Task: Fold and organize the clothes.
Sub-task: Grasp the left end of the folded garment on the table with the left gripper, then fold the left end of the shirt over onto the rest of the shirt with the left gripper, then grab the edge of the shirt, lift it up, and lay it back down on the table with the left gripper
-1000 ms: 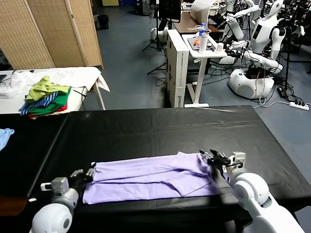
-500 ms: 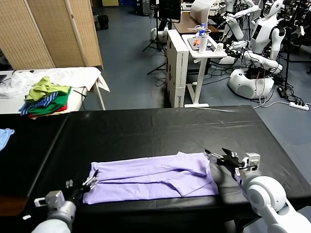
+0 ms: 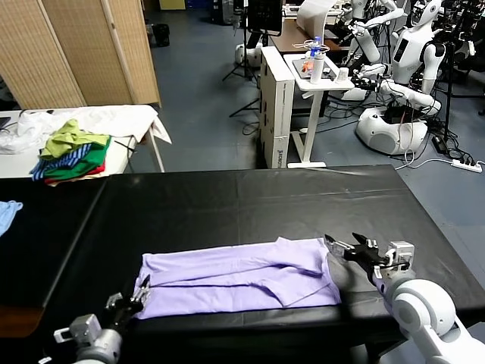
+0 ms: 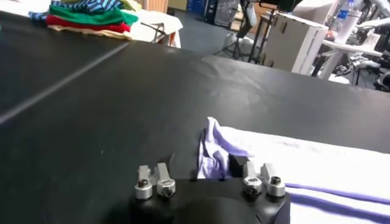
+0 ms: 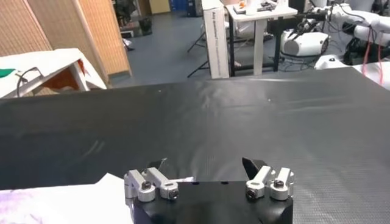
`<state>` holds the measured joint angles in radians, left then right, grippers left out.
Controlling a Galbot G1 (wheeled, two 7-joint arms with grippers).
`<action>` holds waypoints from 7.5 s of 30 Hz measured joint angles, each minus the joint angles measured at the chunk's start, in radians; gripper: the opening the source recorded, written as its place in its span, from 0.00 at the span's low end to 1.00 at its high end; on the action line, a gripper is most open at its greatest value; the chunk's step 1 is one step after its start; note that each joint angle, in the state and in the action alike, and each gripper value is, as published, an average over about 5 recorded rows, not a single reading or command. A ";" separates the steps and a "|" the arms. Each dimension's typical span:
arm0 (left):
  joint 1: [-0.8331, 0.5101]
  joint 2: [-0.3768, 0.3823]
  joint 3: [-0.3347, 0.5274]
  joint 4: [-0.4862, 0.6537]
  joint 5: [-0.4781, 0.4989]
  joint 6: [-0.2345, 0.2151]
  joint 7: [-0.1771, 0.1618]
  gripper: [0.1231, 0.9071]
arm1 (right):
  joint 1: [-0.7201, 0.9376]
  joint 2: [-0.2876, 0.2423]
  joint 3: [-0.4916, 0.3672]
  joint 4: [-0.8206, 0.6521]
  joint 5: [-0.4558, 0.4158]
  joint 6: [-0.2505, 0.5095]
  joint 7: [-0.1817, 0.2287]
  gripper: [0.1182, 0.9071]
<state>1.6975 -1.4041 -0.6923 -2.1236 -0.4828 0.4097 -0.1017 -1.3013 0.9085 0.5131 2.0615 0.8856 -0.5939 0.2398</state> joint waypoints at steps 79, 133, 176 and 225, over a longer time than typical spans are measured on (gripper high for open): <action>-0.111 -0.077 0.470 -0.123 0.042 -0.001 -0.097 0.08 | -0.209 0.060 0.114 0.013 -0.130 0.075 -0.051 1.00; -0.115 -0.035 0.297 -0.109 0.155 -0.085 -0.045 1.00 | 0.147 -0.049 -0.354 0.045 -0.031 0.042 -0.085 1.00; -0.043 -0.034 0.080 -0.052 0.208 -0.160 0.003 1.00 | 0.129 0.044 -0.412 0.040 -0.005 -0.028 -0.010 0.57; -0.044 -0.117 0.083 0.045 0.035 -0.201 0.113 0.08 | -0.072 -0.023 -0.064 0.113 -0.024 0.040 -0.056 1.00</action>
<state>1.6533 -1.5216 -0.6092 -2.0786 -0.4480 0.2092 0.0115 -1.3729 0.8851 0.4489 2.1745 0.8621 -0.5541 0.1833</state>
